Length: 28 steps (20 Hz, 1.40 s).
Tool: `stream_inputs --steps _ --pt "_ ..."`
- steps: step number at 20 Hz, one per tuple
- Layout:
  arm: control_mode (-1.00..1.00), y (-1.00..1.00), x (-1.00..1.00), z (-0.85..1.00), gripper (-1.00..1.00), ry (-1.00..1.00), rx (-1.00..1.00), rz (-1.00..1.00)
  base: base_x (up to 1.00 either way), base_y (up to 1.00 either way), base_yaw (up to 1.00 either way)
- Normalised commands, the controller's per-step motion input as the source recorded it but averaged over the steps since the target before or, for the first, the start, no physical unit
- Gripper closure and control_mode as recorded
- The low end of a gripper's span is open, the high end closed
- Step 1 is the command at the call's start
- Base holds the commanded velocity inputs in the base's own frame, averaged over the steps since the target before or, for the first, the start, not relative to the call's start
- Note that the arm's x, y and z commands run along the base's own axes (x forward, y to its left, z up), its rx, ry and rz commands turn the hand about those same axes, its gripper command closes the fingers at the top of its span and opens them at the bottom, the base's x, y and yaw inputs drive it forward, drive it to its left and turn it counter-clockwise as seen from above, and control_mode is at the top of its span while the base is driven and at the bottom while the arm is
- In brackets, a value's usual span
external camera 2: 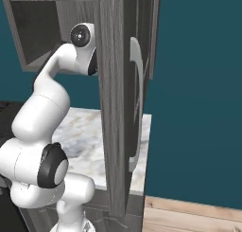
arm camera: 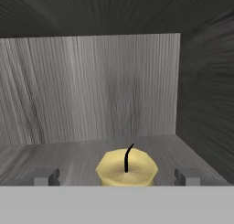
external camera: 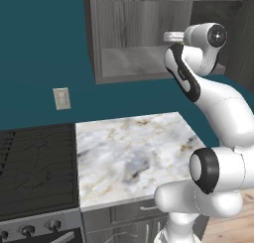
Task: Get the candle and the liquor from the cabinet and move them to the dining counter.
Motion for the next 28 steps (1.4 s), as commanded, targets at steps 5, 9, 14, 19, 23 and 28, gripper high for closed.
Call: stream_inputs --steps 5,9,14,19,23,28 --pt "-1.00 0.00 0.00 0.00 -1.00 0.00 0.00 0.00 0.00 0.00 0.00" --pt "-1.00 0.00 0.00 0.00 -1.00 0.00 0.00 0.00 0.00 0.00 0.00" --pt "-1.00 0.00 0.00 0.00 -1.00 0.00 0.00 0.00 0.00 0.00 0.00" --pt "-1.00 0.00 0.00 0.00 1.00 0.00 0.00 0.00 0.00 0.00 0.00" --pt "-1.00 0.00 0.00 0.00 1.00 0.00 0.00 0.00 0.00 0.00 0.00" --pt "-1.00 0.00 0.00 0.00 1.00 0.00 0.00 0.00 0.00 0.00 0.00"
